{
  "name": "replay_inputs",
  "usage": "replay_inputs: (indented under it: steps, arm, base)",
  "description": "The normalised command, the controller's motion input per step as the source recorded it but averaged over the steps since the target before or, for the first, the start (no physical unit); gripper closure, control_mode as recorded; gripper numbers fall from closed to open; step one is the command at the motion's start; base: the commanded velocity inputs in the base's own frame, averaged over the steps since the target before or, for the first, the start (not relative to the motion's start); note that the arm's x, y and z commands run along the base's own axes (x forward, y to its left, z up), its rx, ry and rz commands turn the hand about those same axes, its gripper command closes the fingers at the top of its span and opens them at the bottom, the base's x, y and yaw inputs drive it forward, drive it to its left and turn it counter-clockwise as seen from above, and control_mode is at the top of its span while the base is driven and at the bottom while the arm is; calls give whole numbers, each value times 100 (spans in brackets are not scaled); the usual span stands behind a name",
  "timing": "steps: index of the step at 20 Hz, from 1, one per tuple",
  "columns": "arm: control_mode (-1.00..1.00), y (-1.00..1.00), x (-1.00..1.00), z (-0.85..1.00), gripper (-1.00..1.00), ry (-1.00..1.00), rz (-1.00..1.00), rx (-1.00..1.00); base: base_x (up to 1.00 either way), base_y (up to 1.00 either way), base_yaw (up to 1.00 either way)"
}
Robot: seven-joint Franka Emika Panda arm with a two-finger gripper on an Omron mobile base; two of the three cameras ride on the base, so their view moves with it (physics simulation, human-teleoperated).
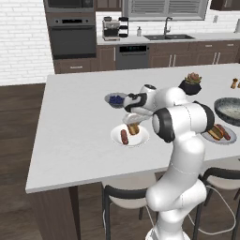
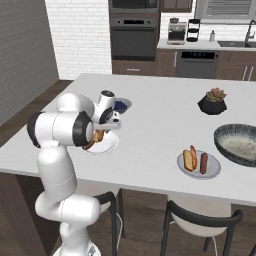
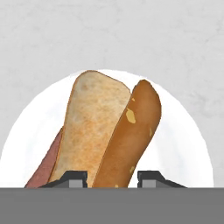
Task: Place one bun and one sausage from the bowl on each plate.
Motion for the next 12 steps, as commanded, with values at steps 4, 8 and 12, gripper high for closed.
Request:
replay_inputs:
  steps: [4, 8, 12]
  arm:
    - [-100, 1, 0, -19, 100, 10, 0, -1]
    - [-100, 4, 5, -21, -100, 8, 1, -1]
    - [-100, 0, 10, -1, -100, 4, 1, 0]
  base:
    - [0, 0, 0]
    - [0, 0, 0]
    - [0, 0, 0]
